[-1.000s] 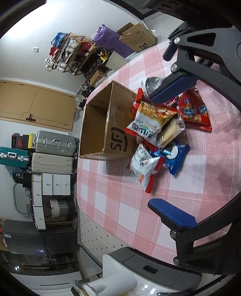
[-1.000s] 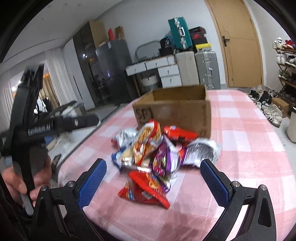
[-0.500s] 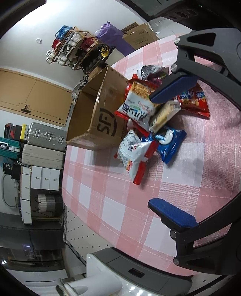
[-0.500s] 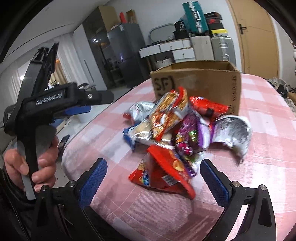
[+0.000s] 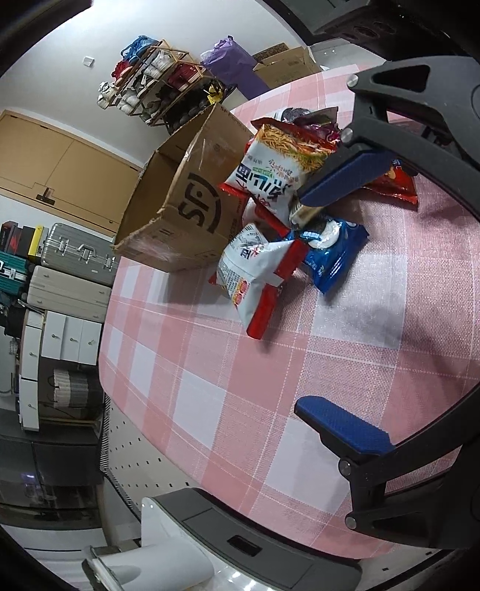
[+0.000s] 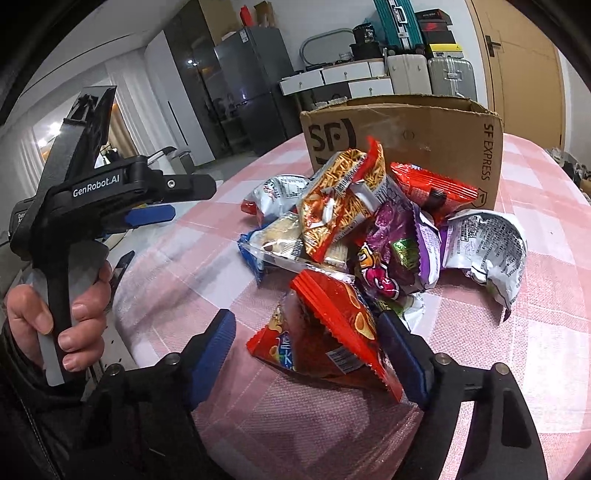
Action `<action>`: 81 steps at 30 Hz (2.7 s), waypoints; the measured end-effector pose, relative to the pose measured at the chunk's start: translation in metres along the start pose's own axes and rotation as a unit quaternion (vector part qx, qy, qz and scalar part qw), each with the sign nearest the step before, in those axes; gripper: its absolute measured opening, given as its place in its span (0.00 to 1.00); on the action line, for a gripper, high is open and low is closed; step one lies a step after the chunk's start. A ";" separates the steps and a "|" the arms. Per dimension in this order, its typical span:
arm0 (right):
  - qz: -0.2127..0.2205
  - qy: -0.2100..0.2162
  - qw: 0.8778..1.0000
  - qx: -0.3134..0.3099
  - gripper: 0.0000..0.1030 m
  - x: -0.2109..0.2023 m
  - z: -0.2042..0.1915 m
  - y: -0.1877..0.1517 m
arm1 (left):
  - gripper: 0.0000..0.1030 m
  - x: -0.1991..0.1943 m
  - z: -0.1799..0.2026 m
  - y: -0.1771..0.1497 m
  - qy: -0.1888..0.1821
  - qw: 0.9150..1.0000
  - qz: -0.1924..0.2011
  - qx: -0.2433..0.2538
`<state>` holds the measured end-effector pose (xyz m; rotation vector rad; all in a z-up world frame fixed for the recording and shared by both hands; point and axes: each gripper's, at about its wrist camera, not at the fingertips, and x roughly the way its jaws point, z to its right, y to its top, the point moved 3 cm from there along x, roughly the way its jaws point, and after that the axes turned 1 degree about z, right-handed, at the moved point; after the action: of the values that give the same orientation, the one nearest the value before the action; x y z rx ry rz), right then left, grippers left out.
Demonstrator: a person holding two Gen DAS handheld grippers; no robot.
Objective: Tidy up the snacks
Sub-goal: 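Lower the right gripper onto the red cone-snack bag and close it, then lift the red bag with the right gripper while the left gripper grasps the white snack bag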
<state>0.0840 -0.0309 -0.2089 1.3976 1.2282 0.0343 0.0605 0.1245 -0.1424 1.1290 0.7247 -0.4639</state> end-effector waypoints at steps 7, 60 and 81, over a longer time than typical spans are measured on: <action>-0.023 0.023 0.999 0.004 0.49 0.014 -0.004 -0.002 | 0.99 0.000 -0.002 -0.003 0.004 1.000 0.000 0.000; 0.134 0.076 0.976 0.155 0.24 -0.120 0.110 -0.006 | 0.99 0.100 0.030 0.057 -0.014 0.985 -0.135 0.110; 0.075 0.037 0.994 0.068 0.32 -0.121 0.088 -0.025 | 0.99 0.146 0.030 0.052 -0.023 0.978 -0.169 0.119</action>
<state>0.0725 -0.1793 -0.1781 1.6187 1.2010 0.1095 0.2046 0.1193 -0.2077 1.2177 0.8393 -0.8813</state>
